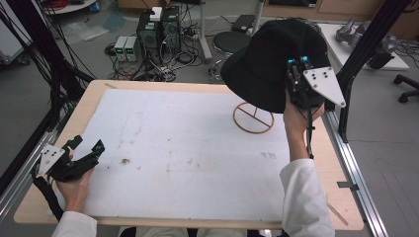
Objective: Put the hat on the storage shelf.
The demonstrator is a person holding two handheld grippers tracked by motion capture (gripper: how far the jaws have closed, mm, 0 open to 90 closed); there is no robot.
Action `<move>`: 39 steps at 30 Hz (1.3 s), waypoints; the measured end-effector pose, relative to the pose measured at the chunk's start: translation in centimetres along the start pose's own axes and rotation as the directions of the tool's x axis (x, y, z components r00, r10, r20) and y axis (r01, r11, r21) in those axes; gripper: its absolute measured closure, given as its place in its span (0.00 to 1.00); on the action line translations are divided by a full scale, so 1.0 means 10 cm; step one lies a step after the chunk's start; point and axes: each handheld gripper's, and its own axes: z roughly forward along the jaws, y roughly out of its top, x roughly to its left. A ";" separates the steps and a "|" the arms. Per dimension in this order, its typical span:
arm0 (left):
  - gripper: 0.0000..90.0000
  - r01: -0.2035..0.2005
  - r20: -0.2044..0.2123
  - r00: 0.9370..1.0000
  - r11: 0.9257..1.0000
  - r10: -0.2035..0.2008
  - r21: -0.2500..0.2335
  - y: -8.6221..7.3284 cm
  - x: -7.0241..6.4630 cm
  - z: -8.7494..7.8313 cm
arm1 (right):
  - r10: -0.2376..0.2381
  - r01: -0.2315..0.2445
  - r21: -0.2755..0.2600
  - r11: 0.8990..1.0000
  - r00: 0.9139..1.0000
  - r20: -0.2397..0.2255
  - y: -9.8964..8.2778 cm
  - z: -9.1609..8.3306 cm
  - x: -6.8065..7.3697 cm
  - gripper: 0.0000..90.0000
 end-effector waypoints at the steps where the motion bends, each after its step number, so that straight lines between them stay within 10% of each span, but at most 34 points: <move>1: 0.23 0.000 0.003 1.000 1.000 0.000 -0.001 0.00 -0.01 0.00 | -0.004 0.004 0.012 1.000 1.000 0.015 -0.03 0.08 -0.01 0.95; 18: 0.23 0.015 0.035 0.999 1.000 -0.015 0.001 -0.01 -0.07 0.08 | -0.027 0.019 0.091 0.996 0.996 0.083 -0.37 0.59 0.07 0.95; 27: 0.23 0.022 0.032 0.999 1.000 -0.022 -0.002 -0.01 -0.06 0.08 | -0.059 0.051 0.175 0.983 0.997 0.040 -0.52 0.69 0.19 0.95; 39: 0.23 0.086 0.041 0.995 0.996 -0.085 -0.020 -0.01 -0.03 0.07 | 0.050 -0.053 0.229 0.972 0.999 0.018 -0.63 0.57 0.16 0.94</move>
